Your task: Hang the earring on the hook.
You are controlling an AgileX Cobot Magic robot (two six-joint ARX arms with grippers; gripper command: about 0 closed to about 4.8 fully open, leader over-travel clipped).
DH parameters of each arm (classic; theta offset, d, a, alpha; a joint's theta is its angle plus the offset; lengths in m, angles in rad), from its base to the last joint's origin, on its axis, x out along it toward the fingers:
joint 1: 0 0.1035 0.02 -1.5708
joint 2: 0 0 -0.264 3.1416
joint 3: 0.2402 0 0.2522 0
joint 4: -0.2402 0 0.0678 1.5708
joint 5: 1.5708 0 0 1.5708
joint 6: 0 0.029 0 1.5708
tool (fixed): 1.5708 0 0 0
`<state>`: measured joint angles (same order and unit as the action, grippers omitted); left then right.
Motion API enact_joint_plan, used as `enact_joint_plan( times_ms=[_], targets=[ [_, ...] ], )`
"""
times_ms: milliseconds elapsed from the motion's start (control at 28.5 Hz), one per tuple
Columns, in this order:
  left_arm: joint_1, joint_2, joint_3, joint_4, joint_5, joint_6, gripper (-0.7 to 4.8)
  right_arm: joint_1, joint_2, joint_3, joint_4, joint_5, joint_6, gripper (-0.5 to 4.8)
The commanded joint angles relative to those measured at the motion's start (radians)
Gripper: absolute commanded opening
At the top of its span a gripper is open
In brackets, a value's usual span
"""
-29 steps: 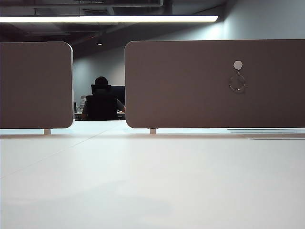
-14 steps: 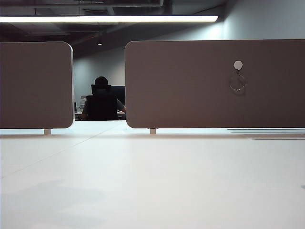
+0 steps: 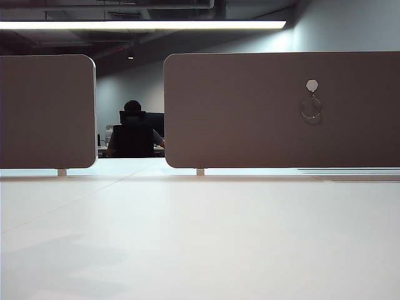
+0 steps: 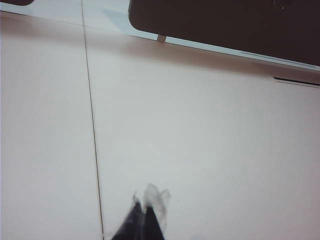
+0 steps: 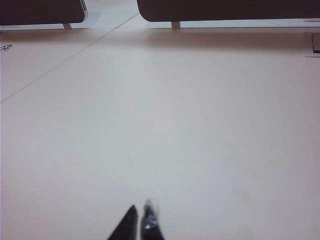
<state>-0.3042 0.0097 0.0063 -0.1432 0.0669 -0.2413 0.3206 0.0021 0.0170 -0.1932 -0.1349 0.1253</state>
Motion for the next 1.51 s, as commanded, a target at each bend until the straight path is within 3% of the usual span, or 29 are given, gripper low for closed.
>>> enact_joint_plan(
  times_ms=[35,526,737,947,1193,1508],
  targets=[
    [0.0,0.0,0.002,0.01,-0.002,-0.002,-0.05,0.0,0.0,-0.002,0.005,0.003,-0.002,0.23],
    [0.033,-0.004,0.002,0.009,0.022,-0.002,-0.05,-0.009,0.0,-0.003,0.007,-0.002,-0.002,0.23],
    [0.229,-0.004,0.002,0.01,0.05,-0.002,-0.05,-0.072,0.0,-0.003,0.008,0.002,-0.002,0.23],
    [0.407,-0.004,0.002,0.01,0.044,-0.002,-0.05,-0.226,0.0,-0.003,0.008,0.003,-0.002,0.23],
    [0.412,-0.004,0.002,0.01,0.045,-0.002,-0.05,-0.311,0.0,-0.004,0.011,0.003,-0.002,0.23],
    [0.412,-0.004,0.002,0.01,0.045,-0.002,-0.05,-0.317,0.0,-0.004,0.011,0.003,-0.002,0.23]
  ],
)
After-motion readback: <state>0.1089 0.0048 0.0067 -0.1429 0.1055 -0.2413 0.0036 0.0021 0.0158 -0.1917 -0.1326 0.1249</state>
